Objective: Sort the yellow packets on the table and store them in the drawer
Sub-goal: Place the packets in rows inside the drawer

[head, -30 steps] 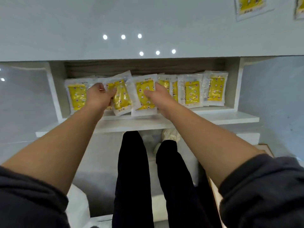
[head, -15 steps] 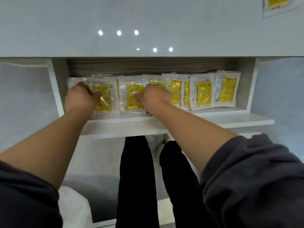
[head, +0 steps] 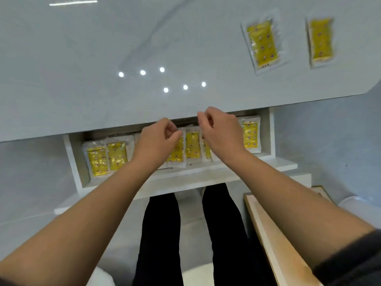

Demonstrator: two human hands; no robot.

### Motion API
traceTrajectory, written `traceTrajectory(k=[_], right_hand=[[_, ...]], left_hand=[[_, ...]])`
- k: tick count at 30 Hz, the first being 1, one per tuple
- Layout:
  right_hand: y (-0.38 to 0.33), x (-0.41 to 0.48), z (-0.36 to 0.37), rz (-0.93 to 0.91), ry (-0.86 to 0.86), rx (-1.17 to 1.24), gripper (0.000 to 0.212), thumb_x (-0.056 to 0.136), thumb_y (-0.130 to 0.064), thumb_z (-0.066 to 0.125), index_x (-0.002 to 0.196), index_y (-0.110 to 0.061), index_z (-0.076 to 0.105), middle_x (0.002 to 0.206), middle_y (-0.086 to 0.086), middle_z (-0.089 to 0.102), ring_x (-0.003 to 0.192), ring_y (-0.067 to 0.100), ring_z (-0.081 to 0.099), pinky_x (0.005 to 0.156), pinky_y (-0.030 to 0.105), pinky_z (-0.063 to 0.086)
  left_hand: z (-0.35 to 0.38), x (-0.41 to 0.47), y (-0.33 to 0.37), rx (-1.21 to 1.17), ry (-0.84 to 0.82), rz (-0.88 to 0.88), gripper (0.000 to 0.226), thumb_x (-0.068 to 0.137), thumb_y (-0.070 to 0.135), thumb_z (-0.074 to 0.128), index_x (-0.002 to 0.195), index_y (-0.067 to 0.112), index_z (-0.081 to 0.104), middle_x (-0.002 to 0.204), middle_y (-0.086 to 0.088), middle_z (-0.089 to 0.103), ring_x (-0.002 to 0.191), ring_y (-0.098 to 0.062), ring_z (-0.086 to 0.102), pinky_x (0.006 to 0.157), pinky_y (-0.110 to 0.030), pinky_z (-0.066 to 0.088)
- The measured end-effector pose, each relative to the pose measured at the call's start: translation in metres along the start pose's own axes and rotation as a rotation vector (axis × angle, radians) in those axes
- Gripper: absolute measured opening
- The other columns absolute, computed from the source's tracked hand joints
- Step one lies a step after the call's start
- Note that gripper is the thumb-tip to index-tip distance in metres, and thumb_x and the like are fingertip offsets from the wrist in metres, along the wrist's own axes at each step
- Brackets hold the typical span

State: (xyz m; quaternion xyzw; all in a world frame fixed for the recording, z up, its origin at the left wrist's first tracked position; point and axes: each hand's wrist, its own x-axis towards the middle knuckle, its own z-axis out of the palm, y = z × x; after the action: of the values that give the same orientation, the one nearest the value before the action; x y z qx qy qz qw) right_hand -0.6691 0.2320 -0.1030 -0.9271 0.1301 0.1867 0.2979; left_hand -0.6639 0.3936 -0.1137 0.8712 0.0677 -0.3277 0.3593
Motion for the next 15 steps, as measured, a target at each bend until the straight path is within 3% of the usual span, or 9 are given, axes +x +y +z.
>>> traceTrajectory(k=[4, 8, 11, 13, 15], right_hand=[[0.036, 0.021, -0.064, 0.112, 0.165, 0.107, 0.037, 0.098, -0.037, 0.042, 0.069, -0.014, 0.051, 0.062, 0.004, 0.060, 0.061, 0.023, 0.059, 0.058, 0.040, 0.047], [0.076, 0.059, -0.117, 0.232, 0.230, 0.118, 0.032, 0.096, -0.037, 0.041, 0.076, -0.015, 0.053, 0.068, 0.001, 0.063, 0.067, 0.021, 0.060, 0.063, 0.039, 0.049], [0.102, 0.089, -0.148, 0.256, 0.278, 0.071, 0.021, 0.095, -0.032, 0.045, 0.084, -0.016, 0.054, 0.084, -0.004, 0.058, 0.078, 0.019, 0.056, 0.069, 0.036, 0.045], [0.118, 0.109, -0.164, 0.240, 0.335, 0.002, 0.013, 0.092, -0.029, 0.049, 0.092, -0.018, 0.056, 0.102, -0.004, 0.052, 0.096, 0.019, 0.053, 0.081, 0.035, 0.043], [0.131, 0.126, -0.177, 0.282, 0.355, -0.094, 0.023, 0.089, -0.031, 0.054, 0.108, -0.019, 0.056, 0.121, 0.000, 0.048, 0.113, 0.020, 0.047, 0.088, 0.035, 0.036]], left_hand=[[0.020, 0.015, 0.074, -0.081, 0.003, 0.054, 0.009, 0.091, 0.030, 0.059, 0.090, 0.021, 0.061, 0.079, 0.006, 0.064, 0.074, -0.009, 0.060, 0.066, -0.022, 0.049], [0.044, 0.044, 0.137, -0.120, 0.113, 0.019, 0.011, 0.090, 0.029, 0.059, 0.096, 0.020, 0.058, 0.082, 0.009, 0.059, 0.076, -0.009, 0.057, 0.064, -0.020, 0.045], [0.062, 0.073, 0.177, -0.087, 0.210, -0.019, 0.035, 0.086, 0.036, 0.063, 0.113, 0.018, 0.051, 0.104, 0.001, 0.057, 0.091, -0.016, 0.057, 0.073, -0.029, 0.046], [0.072, 0.092, 0.200, -0.051, 0.270, -0.050, 0.060, 0.080, 0.049, 0.068, 0.125, 0.018, 0.043, 0.118, -0.002, 0.049, 0.104, -0.020, 0.053, 0.078, -0.032, 0.046], [0.080, 0.109, 0.223, 0.009, 0.322, -0.106, 0.083, 0.073, 0.058, 0.071, 0.135, 0.016, 0.034, 0.127, -0.006, 0.043, 0.116, -0.024, 0.047, 0.086, -0.037, 0.045]])
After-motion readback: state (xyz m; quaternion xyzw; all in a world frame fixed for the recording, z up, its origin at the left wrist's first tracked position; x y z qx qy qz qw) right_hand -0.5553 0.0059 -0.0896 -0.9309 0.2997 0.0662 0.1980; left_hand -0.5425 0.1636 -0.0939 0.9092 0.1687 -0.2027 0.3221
